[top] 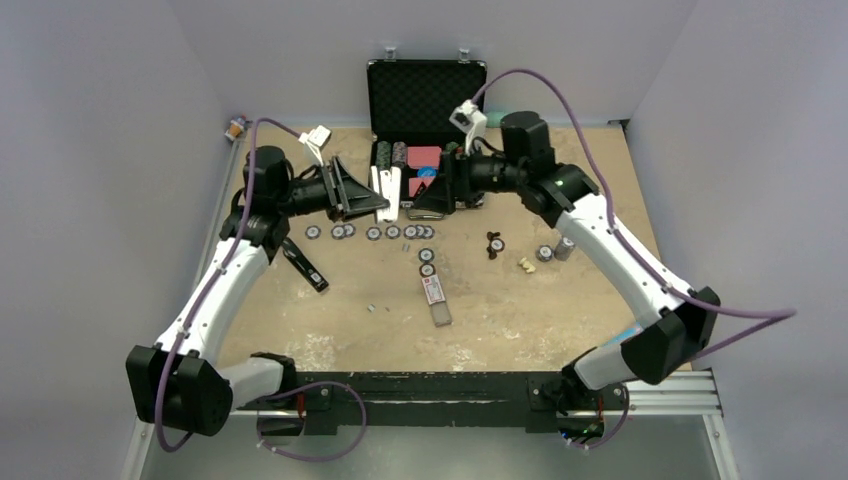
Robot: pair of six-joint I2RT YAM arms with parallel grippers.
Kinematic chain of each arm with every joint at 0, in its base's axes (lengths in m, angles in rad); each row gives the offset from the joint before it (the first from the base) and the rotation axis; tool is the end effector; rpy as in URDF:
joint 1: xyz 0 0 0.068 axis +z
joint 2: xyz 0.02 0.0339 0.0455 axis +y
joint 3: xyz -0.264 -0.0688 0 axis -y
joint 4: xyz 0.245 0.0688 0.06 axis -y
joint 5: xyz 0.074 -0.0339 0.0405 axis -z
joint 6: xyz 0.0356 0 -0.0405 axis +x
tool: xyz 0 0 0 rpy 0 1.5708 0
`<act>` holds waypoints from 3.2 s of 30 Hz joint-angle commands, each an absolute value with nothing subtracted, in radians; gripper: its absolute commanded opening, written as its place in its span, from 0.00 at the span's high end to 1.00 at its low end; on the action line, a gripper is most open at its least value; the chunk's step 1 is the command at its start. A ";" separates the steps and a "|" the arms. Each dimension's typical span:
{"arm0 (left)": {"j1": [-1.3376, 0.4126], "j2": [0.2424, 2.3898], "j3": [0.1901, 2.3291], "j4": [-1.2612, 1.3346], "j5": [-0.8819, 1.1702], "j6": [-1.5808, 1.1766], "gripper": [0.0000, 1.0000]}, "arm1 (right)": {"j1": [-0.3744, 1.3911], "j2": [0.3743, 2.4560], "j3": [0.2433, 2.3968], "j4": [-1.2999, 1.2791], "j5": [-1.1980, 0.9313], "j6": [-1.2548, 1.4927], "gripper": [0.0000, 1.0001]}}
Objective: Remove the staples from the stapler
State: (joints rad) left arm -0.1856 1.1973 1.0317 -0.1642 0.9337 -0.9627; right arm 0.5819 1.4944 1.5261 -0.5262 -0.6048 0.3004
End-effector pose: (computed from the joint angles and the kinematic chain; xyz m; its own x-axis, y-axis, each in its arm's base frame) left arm 0.2554 -0.0771 0.3473 -0.8854 -0.3305 -0.3269 0.2285 0.3029 -0.9252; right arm 0.2677 0.2003 0.3954 -0.6362 -0.1272 -0.7609 -0.7139 0.4709 0.5182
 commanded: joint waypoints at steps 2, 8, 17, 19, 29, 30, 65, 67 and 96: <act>-0.181 1.116 1.043 0.066 1.035 -1.080 1.00 | 0.548 1.364 1.456 -0.176 -0.844 0.459 0.24; -0.181 1.079 1.055 0.214 1.054 -1.171 1.00 | 0.546 1.281 1.365 0.107 -0.841 0.623 0.24; -0.186 1.068 0.975 0.661 1.057 -1.424 1.00 | 0.546 1.312 1.363 0.251 -0.876 0.781 0.21; -0.188 1.072 0.965 0.692 1.058 -1.445 1.00 | 0.546 1.327 1.382 0.273 -0.877 0.801 0.19; -0.201 1.075 0.972 0.739 1.055 -1.458 1.00 | 0.558 1.436 1.499 0.290 -0.867 0.855 0.09; -0.202 1.075 0.972 0.735 1.056 -1.455 1.00 | 0.562 1.445 1.513 0.290 -0.866 0.856 0.09; -0.233 1.085 1.008 0.641 1.016 -1.372 1.00 | 0.672 1.614 1.679 0.296 -0.871 0.885 0.20; -0.234 1.085 1.009 0.635 1.012 -1.368 1.00 | 0.674 1.618 1.683 0.292 -0.873 0.884 0.24; -0.233 0.922 1.025 0.025 0.919 -1.003 0.00 | 0.675 1.618 1.695 0.226 -0.872 0.862 1.00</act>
State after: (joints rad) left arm -0.2317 1.0103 0.9749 0.3161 0.9745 -1.2011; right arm 0.6739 1.6306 1.6398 0.2302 -0.8608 0.8925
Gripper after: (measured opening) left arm 0.981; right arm 0.375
